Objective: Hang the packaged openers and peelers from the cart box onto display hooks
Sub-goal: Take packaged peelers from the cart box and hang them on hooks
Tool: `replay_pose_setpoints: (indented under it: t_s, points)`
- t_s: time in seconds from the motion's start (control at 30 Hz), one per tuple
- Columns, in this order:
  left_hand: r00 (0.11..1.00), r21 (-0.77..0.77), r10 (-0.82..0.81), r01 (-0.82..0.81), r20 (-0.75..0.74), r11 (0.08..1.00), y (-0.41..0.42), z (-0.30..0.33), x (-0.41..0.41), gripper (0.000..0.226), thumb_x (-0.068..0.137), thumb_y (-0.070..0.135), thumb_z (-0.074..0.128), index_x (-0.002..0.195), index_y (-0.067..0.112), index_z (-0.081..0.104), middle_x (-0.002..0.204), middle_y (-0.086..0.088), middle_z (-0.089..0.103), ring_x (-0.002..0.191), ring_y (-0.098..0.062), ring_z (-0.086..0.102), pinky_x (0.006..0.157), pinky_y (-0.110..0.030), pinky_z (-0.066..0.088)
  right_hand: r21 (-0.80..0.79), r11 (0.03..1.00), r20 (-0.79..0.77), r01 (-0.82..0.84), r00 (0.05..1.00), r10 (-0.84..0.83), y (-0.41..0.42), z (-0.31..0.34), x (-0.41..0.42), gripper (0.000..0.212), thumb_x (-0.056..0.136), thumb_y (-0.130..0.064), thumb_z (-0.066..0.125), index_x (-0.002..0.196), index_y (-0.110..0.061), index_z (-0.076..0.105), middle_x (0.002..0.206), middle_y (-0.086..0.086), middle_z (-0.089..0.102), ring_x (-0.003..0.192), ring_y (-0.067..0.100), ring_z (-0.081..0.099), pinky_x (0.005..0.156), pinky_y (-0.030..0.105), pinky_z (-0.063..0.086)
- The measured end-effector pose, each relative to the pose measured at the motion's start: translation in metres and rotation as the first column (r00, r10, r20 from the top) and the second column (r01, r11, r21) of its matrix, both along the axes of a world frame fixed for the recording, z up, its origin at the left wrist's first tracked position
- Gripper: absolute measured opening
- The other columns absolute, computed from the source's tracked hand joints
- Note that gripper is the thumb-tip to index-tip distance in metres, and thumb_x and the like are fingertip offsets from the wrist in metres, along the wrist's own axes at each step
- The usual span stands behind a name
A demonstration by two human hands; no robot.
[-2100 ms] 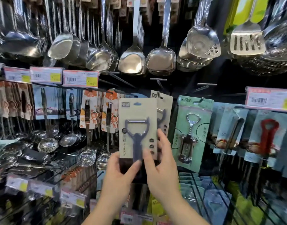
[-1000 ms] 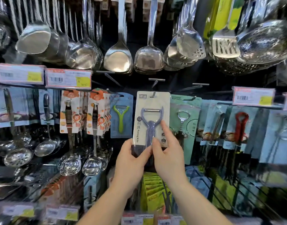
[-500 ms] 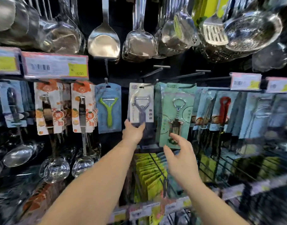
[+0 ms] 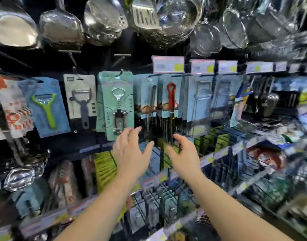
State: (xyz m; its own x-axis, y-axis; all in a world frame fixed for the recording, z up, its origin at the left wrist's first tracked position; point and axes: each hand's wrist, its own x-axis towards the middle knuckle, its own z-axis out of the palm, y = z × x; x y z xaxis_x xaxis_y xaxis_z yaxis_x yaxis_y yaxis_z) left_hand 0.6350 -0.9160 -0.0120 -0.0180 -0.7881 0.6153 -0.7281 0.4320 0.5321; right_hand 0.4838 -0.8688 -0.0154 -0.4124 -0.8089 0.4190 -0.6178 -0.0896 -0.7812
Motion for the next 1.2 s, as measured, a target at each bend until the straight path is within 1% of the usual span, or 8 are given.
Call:
replay_pose_setpoints:
  t_s: [0.07,0.27,0.37,0.63,0.8,1.0,1.13,1.2]
  points:
    - [0.986,0.037,-0.087,0.083,0.145,0.996,0.023,-0.001,-0.050,0.058,0.089,0.055,0.055,0.142,0.031,0.044,0.150,-0.002,0.039,0.140,-0.027,0.031,0.115,-0.045,0.023,0.036,0.998,-0.041,0.059,0.998,-0.057,0.023,-0.007,-0.052,0.051,0.094,-0.038,0.059,0.141,-0.024,0.046,0.141,-0.001,0.049,0.128,0.018,0.046,0.095,0.030,0.040]
    - [0.863,0.247,-0.345,0.266,0.370,0.932,0.088,-0.016,-0.231,0.065,0.087,0.065,0.048,0.143,0.033,0.040,0.151,-0.003,0.038,0.138,-0.031,0.033,0.113,-0.048,0.029,0.143,0.951,-0.114,0.276,0.959,-0.261,0.110,-0.025,-0.219,0.054,0.091,-0.042,0.061,0.140,-0.021,0.048,0.132,0.008,0.054,0.119,0.025,0.051,0.086,0.031,0.042]
    - [0.800,0.297,-0.456,0.360,0.389,0.884,0.123,-0.029,-0.317,0.065,0.087,0.065,0.048,0.144,0.034,0.039,0.147,-0.001,0.040,0.137,-0.029,0.034,0.110,-0.048,0.030,0.193,0.906,-0.139,0.378,0.924,-0.356,0.154,-0.033,-0.289,0.056,0.090,-0.043,0.062,0.140,-0.022,0.047,0.137,0.007,0.053,0.122,0.026,0.052,0.096,0.037,0.047]
    - [0.603,0.405,-0.670,0.533,0.434,0.743,0.178,-0.065,-0.505,0.069,0.086,0.070,0.042,0.147,0.038,0.034,0.152,-0.001,0.037,0.140,-0.030,0.032,0.113,-0.048,0.026,0.288,0.729,-0.115,0.621,0.778,-0.618,0.242,-0.074,-0.445,0.051,0.089,-0.042,0.063,0.137,-0.027,0.050,0.132,0.006,0.051,0.116,0.026,0.055,0.092,0.034,0.045]
    - [0.480,0.479,-0.768,0.602,0.423,0.639,0.176,-0.112,-0.614,0.067,0.086,0.067,0.043,0.145,0.034,0.037,0.152,-0.002,0.038,0.139,-0.030,0.032,0.114,-0.049,0.027,0.376,0.618,-0.087,0.690,0.690,-0.718,0.269,-0.116,-0.539,0.054,0.091,-0.039,0.062,0.140,-0.026,0.046,0.138,0.004,0.050,0.126,0.025,0.048,0.099,0.038,0.043]
    - [0.331,0.657,-0.871,0.573,0.362,0.491,0.129,-0.198,-0.765,0.060,0.091,0.056,0.045,0.145,0.030,0.039,0.151,-0.006,0.039,0.137,-0.031,0.035,0.111,-0.045,0.031,0.501,0.448,-0.009,0.741,0.522,-0.853,0.266,-0.169,-0.673,0.053,0.091,-0.031,0.064,0.141,-0.024,0.046,0.142,0.005,0.050,0.124,0.028,0.053,0.097,0.042,0.049]
    - [0.231,0.786,-0.907,0.453,0.352,0.421,0.092,-0.263,-0.848,0.074,0.089,0.058,0.054,0.151,0.026,0.030,0.153,-0.006,0.039,0.138,-0.032,0.038,0.112,-0.043,0.035,0.612,0.388,0.023,0.689,0.475,-0.880,0.233,-0.204,-0.753,0.053,0.093,-0.031,0.061,0.142,-0.022,0.044,0.143,0.007,0.049,0.125,0.028,0.052,0.096,0.038,0.045]
    - [0.203,0.836,-0.918,0.381,0.340,0.394,0.078,-0.298,-0.881,0.071,0.087,0.058,0.057,0.146,0.024,0.038,0.148,-0.005,0.047,0.133,-0.031,0.044,0.108,-0.041,0.041,0.659,0.366,0.042,0.657,0.454,-0.890,0.217,-0.225,-0.780,0.051,0.093,-0.028,0.060,0.141,-0.023,0.045,0.142,0.007,0.049,0.124,0.026,0.052,0.097,0.036,0.044]
